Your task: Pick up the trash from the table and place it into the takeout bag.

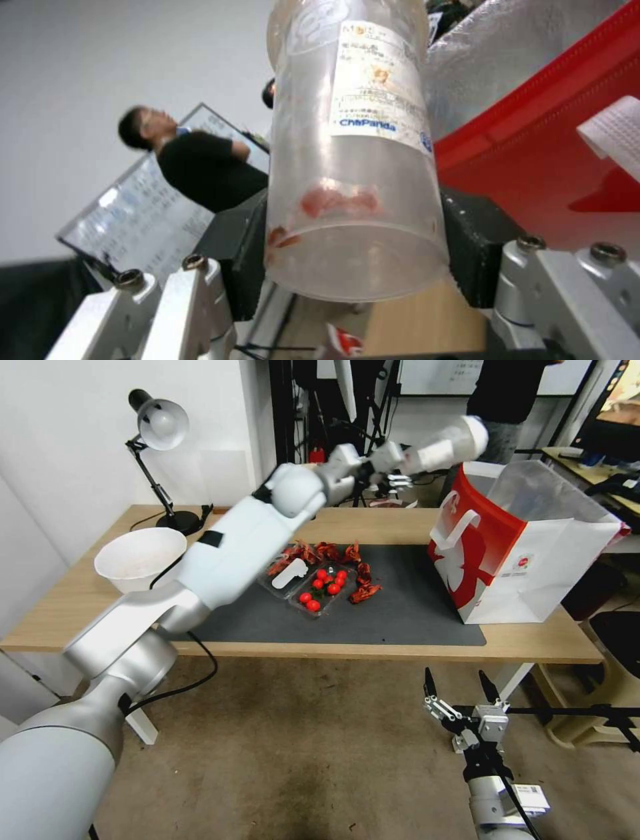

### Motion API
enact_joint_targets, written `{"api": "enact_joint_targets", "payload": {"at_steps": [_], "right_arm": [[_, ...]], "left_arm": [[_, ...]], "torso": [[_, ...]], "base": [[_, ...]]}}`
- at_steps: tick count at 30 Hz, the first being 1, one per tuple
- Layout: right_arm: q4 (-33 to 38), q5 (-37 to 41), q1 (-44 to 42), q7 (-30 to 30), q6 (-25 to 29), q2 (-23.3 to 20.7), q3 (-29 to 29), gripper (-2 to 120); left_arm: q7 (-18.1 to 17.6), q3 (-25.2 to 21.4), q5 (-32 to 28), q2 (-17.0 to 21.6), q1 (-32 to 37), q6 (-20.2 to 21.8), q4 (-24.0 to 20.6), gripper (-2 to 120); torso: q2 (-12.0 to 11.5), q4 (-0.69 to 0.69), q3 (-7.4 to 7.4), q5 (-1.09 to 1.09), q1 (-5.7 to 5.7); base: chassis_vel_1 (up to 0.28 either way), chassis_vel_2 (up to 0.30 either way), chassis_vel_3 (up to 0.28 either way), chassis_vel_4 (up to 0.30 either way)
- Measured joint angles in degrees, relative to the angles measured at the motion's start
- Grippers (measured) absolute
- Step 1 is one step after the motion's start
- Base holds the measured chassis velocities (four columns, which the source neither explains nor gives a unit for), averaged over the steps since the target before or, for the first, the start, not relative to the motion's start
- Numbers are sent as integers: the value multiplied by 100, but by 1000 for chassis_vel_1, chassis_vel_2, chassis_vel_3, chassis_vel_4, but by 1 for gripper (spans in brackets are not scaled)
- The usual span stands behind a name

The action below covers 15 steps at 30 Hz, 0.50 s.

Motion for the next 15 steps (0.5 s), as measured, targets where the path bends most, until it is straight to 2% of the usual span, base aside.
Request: {"api": "enact_joint_targets", "payload": {"at_steps": [4,8,15], "right_arm": [[-16,0,8,0,1,-9,7,100],[-23,2,6,-8,21,-7,33,100],[-34,2,20,-19,26,37,31,100]], "left_arm": [[-18,11,296,-101,-77,-37,-8,53],[107,66,557,-238,-242,-110,93,53],[124,15,1812,-755,-524,-488,622,53]], "torso": [[0,0,0,0,0],[0,1,-1,0,0],[0,0,-1,1,0]], "base": [[0,0,0,0],[0,0,0,0],[0,0,0,0]]}}
